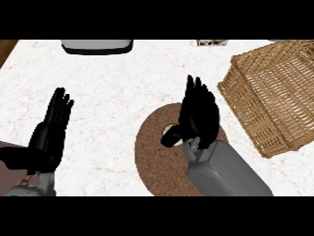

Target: Pick the cupcake from the placemat and place it in the basket

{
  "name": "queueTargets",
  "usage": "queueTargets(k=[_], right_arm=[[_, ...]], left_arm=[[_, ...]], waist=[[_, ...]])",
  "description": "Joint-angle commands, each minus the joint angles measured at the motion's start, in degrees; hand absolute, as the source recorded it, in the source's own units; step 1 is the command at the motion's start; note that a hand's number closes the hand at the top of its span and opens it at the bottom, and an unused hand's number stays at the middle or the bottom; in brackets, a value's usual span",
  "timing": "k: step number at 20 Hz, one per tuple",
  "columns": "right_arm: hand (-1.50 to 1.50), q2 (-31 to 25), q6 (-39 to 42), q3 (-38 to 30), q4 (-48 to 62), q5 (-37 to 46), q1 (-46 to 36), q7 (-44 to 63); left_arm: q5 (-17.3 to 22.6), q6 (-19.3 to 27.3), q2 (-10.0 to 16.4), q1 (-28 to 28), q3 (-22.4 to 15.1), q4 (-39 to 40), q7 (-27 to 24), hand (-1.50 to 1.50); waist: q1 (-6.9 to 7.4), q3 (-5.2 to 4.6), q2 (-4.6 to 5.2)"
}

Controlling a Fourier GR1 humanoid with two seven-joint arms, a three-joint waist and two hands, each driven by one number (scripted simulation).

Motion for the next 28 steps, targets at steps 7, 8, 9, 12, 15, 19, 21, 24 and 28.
queueTargets(k=[7, 8, 9, 12, 15, 19, 21, 24, 28], right_arm=[[-1.5, 1.0, 2.0, 3.8, -1.9, 0.8, 1.6, 13.9], [-1.5, 1.0, 1.7, 3.2, -2.9, 1.5, 1.6, 13.9], [-1.5, 1.0, 3.5, 2.5, -3.6, 1.7, 2.4, 13.9], [-1.5, 1.0, 0.2, 4.8, -0.8, 3.5, 4.0, 13.9], [-1.5, 1.0, 1.3, 4.2, -0.9, 4.8, 3.7, 13.9], [-1.5, 1.0, -1.8, 5.3, 1.9, 5.2, 3.3, 13.9], [-1.5, 1.0, -2.1, 5.0, 1.0, 4.9, 4.7, 13.9], [-1.5, 1.0, -0.5, 3.3, 1.4, 4.7, 4.3, 13.9], [-1.5, 1.0, -1.0, 4.6, 1.8, 3.1, 3.7, 13.9]], left_arm=[[0.4, -0.4, -0.1, -1.7, 0.9, -0.8, 1.9, 0.0], [-0.6, -0.8, -0.5, -1.1, -0.1, 0.2, 0.4, 0.0], [1.2, -3.2, 1.1, 2.1, 1.2, -1.2, -1.2, 0.0], [-0.4, -0.6, -0.6, 3.1, -1.0, -4.4, 1.6, 0.0], [-1.8, 0.6, -2.1, 0.8, -1.6, -2.2, 0.9, 0.0], [-1.4, -0.8, -1.2, 0.5, -1.1, -2.6, 1.3, 0.0], [-1.3, -0.5, -1.0, -1.0, 0.3, -2.2, 1.5, 0.0], [-1.4, -0.5, -1.1, 1.6, -0.6, -4.1, 2.2, 0.0], [-0.4, -3.0, 0.1, 1.2, 1.4, -1.0, 0.3, 0.0]], waist=[[1.1, 0.11, 0.59], [0.85, 0.1, 0.57], [1.16, 0.08, 0.48], [1.68, 0.15, 0.5], [0.92, 0.12, 0.6], [1.87, 0.12, 0.74], [1.31, 0.19, 0.86], [1.64, 0.18, 0.74], [1.85, 0.1, 0.75]])
